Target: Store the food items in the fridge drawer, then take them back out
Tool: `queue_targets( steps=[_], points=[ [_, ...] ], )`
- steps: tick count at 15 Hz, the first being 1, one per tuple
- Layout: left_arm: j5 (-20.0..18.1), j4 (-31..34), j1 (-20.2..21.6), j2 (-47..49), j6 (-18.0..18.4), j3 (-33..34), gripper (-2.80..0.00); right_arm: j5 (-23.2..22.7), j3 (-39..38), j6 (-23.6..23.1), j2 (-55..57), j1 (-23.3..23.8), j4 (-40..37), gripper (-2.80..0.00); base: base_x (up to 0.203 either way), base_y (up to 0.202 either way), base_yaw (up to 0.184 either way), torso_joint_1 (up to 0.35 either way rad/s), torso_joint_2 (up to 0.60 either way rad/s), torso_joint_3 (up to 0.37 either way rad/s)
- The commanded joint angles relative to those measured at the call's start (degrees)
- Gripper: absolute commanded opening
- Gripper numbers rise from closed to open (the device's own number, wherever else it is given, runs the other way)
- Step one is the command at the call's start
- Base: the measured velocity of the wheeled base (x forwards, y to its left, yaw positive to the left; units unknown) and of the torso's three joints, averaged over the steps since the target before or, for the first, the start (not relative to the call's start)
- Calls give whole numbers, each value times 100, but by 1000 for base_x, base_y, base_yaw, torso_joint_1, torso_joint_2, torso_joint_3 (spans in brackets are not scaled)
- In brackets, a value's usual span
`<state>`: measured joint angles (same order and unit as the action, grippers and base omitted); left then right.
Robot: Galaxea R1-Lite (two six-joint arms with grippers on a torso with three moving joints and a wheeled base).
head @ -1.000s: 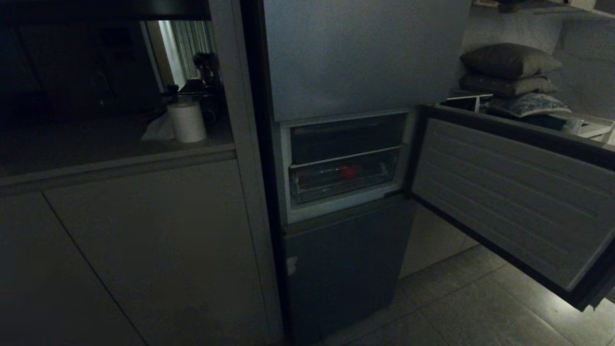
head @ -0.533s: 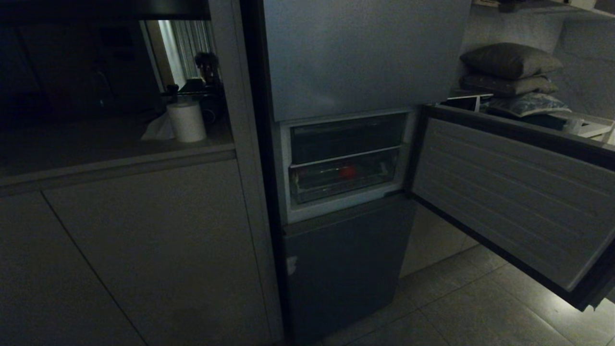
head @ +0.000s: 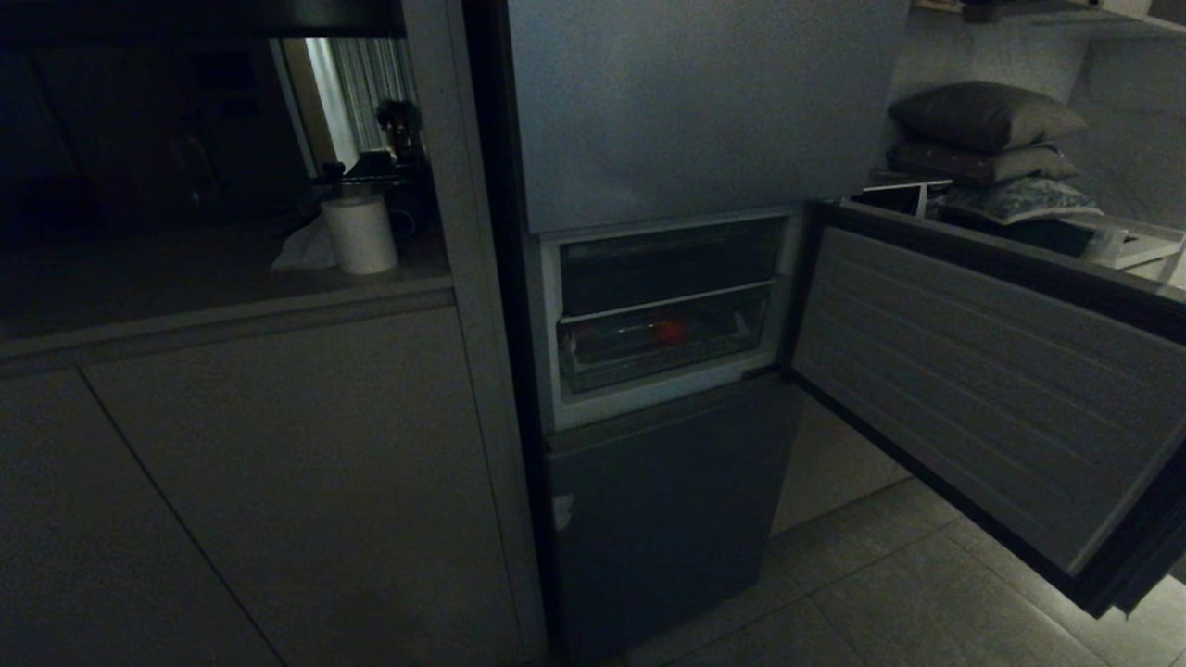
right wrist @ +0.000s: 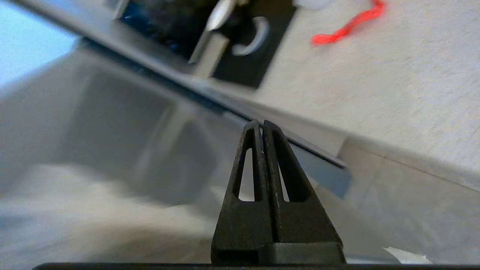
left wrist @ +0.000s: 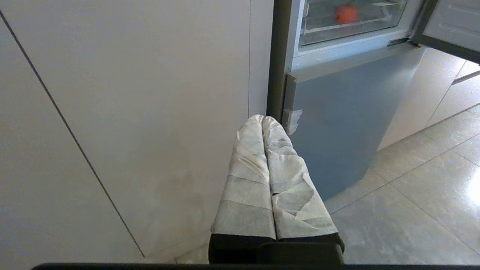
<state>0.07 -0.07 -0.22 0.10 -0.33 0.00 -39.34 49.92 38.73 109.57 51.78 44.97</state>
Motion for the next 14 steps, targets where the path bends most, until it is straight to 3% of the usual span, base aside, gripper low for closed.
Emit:
queue_targets(
  steps=[1, 4, 6, 10, 12, 14],
  points=[
    [1, -1, -4, -1, -2, 0, -280, -194, -409, 39, -1040, 85, 44, -280, 0, 0, 0, 0, 0, 0],
    [1, -1, -4, -1, -2, 0, -280, -440, -682, 494, -2672, 263, 54, -280, 0, 0, 0, 0, 0, 0],
    [1, -1, -4, -1, -2, 0, -280, -281, -719, 785, -3298, 473, 58, -280, 0, 0, 0, 0, 0, 0],
    [1, -1, -4, -1, -2, 0, -280, 1817, -783, 394, -2538, 791, 113, -280, 0, 0, 0, 0, 0, 0],
    [1, -1, -4, -1, -2, 0, -280, 2248, -824, 213, -1887, 857, 238, -280, 0, 0, 0, 0, 0, 0],
    [1, -1, -4, -1, -2, 0, -280, 2359, -903, -231, -1394, 683, 294, -280, 0, 0, 0, 0, 0, 0]
  ],
)
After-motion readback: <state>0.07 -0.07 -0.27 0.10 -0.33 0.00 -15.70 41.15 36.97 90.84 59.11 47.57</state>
